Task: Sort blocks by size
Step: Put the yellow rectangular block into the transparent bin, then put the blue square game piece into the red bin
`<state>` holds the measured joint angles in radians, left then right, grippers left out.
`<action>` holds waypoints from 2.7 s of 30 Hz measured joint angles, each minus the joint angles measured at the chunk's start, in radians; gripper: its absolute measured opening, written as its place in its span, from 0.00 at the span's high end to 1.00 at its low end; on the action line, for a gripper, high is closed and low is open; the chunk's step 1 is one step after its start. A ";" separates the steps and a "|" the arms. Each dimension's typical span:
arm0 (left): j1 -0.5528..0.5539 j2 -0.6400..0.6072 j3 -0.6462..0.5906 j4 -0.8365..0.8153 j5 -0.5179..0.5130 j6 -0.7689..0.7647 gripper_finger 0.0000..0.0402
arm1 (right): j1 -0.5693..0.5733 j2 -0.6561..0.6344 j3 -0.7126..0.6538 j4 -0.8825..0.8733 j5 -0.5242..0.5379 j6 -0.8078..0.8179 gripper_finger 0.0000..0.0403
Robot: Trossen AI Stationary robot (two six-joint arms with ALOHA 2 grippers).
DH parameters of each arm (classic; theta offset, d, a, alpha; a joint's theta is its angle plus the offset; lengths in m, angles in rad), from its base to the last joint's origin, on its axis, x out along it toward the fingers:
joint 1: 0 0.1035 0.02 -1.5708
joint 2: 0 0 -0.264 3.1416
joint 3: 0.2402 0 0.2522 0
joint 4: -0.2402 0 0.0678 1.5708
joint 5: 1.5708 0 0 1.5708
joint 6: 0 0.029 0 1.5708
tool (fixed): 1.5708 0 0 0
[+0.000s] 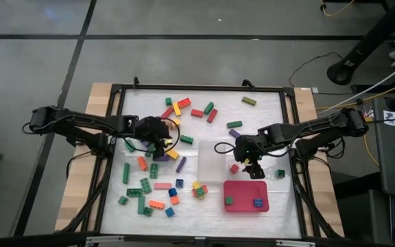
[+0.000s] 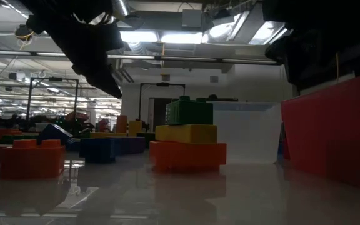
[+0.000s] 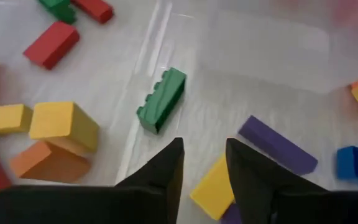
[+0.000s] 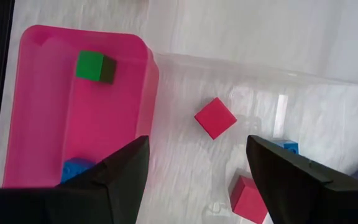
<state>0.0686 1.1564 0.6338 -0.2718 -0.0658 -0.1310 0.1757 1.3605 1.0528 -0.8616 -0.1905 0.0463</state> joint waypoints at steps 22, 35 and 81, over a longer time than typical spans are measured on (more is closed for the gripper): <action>-0.105 0.309 -0.001 0.151 0.030 0.342 0.52 | 0.000 0.000 0.000 -0.001 0.000 0.000 0.33; -0.067 0.360 -0.001 0.168 0.029 0.348 0.56 | 0.000 0.000 0.000 -0.008 0.000 0.000 0.33; -0.108 0.617 0.210 0.895 0.049 0.160 0.56 | -0.255 -0.056 -0.284 -0.078 0.304 0.184 0.33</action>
<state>-0.0391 1.7729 0.8440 0.6231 -0.0169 0.0288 -0.0795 1.3048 0.7685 -0.9395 0.1130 0.2307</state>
